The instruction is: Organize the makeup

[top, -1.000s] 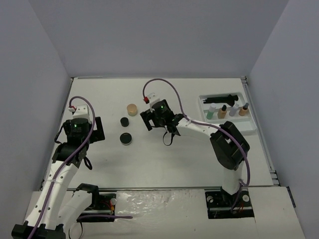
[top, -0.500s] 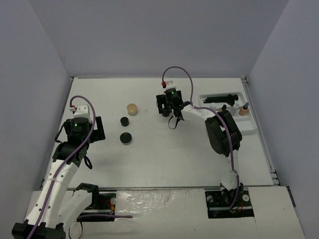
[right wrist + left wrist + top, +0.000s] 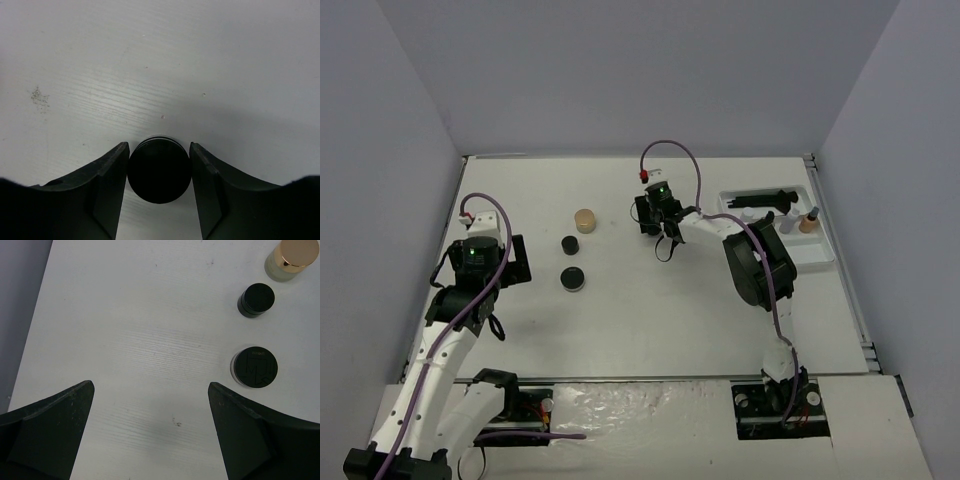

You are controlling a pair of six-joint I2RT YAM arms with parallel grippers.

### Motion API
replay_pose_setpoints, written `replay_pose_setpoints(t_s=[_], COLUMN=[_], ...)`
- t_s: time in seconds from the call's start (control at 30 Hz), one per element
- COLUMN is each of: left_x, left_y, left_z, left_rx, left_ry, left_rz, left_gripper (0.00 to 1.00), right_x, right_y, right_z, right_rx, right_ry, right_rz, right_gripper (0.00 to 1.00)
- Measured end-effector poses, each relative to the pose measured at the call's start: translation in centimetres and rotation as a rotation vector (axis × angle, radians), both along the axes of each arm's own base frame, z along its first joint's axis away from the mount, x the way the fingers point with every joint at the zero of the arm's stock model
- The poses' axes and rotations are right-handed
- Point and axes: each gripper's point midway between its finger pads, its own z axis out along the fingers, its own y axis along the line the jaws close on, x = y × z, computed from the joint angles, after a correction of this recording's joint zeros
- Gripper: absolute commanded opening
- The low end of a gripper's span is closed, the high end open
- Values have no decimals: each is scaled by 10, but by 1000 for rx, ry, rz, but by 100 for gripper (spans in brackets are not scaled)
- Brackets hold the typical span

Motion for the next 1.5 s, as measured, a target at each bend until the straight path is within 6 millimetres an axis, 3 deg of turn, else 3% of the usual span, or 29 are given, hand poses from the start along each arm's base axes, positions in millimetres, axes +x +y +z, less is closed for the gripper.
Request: replay_pose_setpoints(t_s=[0.13, 0.27, 0.43, 0.57, 0.67, 0.77, 0.87, 1.03, 1.2, 1.33, 1.5], left_x=[0, 0, 0, -1, -1, -1, -1, -2, -3, -5, -6], left_y=[0, 0, 0, 0, 0, 0, -2, -4, -8, -9, -9], left_z=[0, 0, 1, 3, 3, 3, 4, 6, 9, 14, 16], left_rx=[0, 0, -1, -2, -2, -2, -1, 0, -2, -4, -3], left_ry=[0, -1, -6, -11, -13, -14, -16, -27, -40, -58, -67], left_rz=[0, 0, 0, 0, 1, -2, -7, -16, -32, -39, -39], left_gripper=[97, 97, 97, 97, 97, 97, 97, 97, 97, 97, 97], right_x=[0, -5, -37, -55, -60, -75, -90, -111, -119, -116, -110], right_y=[0, -4, -30, -63, -95, -149, -210, -299, -357, -391, -407], right_z=[0, 0, 13, 69, 124, 168, 191, 167, 134, 104, 63], right_rx=[-1, -5, -23, 20, 91, 144, 169, 145, 159, 167, 154], right_ry=[0, 0, 24, -34, -131, -217, -283, -242, -169, -124, -51], right_rz=[2, -2, -29, -98, -178, -299, -451, -711, -924, -1049, -1101], right_gripper=[2, 0, 0, 0, 0, 0, 0, 0, 0, 0, 0])
